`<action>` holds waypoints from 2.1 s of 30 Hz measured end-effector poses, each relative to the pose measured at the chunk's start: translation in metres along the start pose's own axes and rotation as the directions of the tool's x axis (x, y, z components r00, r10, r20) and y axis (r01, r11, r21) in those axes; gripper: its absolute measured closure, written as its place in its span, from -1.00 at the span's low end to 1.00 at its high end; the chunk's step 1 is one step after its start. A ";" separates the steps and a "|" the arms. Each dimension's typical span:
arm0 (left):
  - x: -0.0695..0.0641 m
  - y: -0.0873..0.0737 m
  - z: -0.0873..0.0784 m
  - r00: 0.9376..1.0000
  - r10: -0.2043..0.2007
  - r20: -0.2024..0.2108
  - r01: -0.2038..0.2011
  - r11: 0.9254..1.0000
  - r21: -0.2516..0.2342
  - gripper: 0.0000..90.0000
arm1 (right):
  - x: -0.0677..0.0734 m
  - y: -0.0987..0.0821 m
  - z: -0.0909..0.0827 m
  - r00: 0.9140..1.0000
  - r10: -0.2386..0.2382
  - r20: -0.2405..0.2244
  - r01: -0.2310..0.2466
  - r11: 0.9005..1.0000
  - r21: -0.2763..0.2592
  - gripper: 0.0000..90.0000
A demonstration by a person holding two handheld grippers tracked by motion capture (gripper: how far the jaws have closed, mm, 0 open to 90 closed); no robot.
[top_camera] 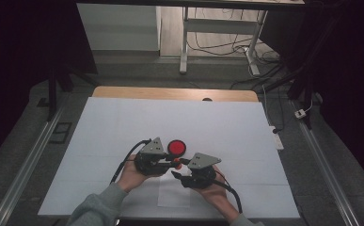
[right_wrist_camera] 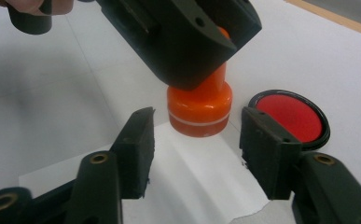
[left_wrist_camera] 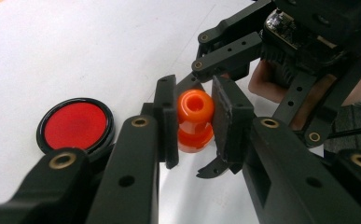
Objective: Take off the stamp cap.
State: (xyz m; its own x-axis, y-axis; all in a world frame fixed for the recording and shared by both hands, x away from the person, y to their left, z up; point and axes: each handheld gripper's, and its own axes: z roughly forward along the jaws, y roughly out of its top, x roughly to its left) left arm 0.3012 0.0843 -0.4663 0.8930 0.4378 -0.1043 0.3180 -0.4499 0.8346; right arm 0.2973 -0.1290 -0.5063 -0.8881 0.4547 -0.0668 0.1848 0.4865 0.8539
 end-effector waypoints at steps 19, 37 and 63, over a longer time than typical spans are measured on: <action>0.001 -0.002 0.002 1.000 -0.002 -0.001 0.002 1.000 0.008 0.60 | 0.000 0.001 -0.002 1.000 -0.002 0.002 0.002 1.000 -0.015 0.33; 0.001 -0.002 0.002 1.000 0.001 -0.004 0.000 1.000 0.005 0.61 | 0.001 0.001 -0.002 1.000 -0.013 0.009 0.013 1.000 -0.016 0.42; -0.001 -0.002 0.002 1.000 0.011 -0.019 -0.011 1.000 0.001 0.61 | 0.003 -0.002 -0.003 0.999 -0.022 0.027 0.023 0.999 -0.033 0.44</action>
State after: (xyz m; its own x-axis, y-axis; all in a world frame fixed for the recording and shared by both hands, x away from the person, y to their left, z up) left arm 0.3001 0.0830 -0.4689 0.8902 0.4476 -0.0843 0.3082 -0.4558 0.8350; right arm 0.2932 -0.1307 -0.5070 -0.8804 0.4637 -0.0997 0.1503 0.4722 0.8686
